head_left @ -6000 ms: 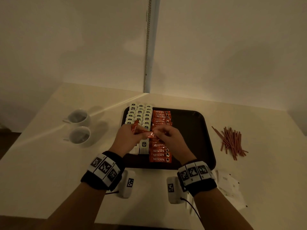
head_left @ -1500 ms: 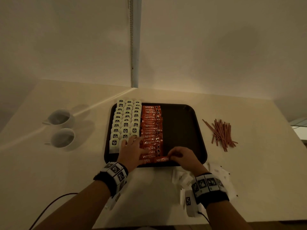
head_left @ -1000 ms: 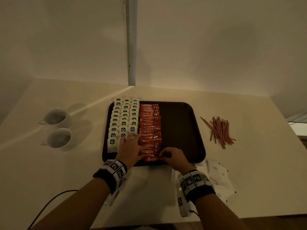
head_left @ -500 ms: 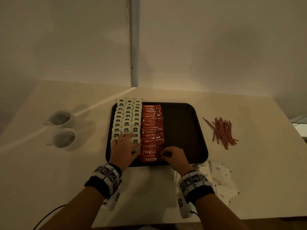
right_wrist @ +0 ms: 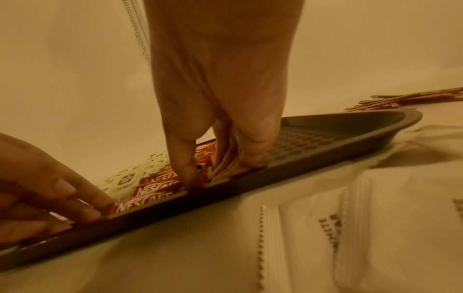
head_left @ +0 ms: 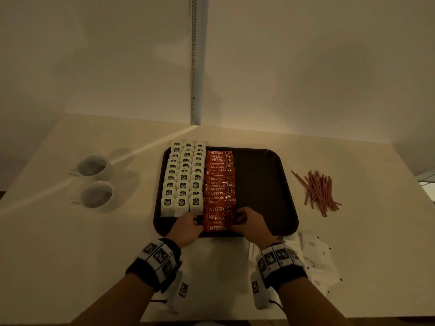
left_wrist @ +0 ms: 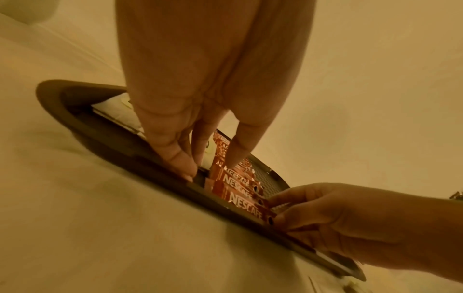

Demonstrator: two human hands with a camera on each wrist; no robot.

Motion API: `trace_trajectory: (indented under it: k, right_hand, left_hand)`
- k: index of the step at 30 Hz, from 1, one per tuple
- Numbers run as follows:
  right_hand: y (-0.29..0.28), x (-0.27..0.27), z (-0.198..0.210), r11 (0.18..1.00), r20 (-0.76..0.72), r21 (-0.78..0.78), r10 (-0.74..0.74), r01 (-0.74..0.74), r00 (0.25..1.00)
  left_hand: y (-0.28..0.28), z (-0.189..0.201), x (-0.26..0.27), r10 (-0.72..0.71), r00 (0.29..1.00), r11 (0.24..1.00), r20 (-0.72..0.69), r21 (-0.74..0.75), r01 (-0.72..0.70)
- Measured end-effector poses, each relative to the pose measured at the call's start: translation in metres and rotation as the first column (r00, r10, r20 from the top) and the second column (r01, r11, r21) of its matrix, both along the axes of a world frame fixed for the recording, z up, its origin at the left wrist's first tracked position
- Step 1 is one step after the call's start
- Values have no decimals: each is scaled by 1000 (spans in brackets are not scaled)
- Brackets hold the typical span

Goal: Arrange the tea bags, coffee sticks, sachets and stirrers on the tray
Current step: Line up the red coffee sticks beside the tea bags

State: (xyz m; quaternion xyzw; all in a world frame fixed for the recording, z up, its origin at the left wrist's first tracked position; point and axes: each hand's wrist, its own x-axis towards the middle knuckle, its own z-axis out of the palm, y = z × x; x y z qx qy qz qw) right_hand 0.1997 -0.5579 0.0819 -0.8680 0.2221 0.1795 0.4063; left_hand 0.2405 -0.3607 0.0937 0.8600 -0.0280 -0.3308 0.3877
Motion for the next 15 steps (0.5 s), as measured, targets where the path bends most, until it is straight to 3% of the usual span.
trace_trajectory:
  k: [15]
  right_hand:
    - [-1, -1, 0, 1000, -34, -18, 21, -22, 999]
  left_hand:
    - [-9, 8, -5, -23, 1000, 995, -22, -97, 21]
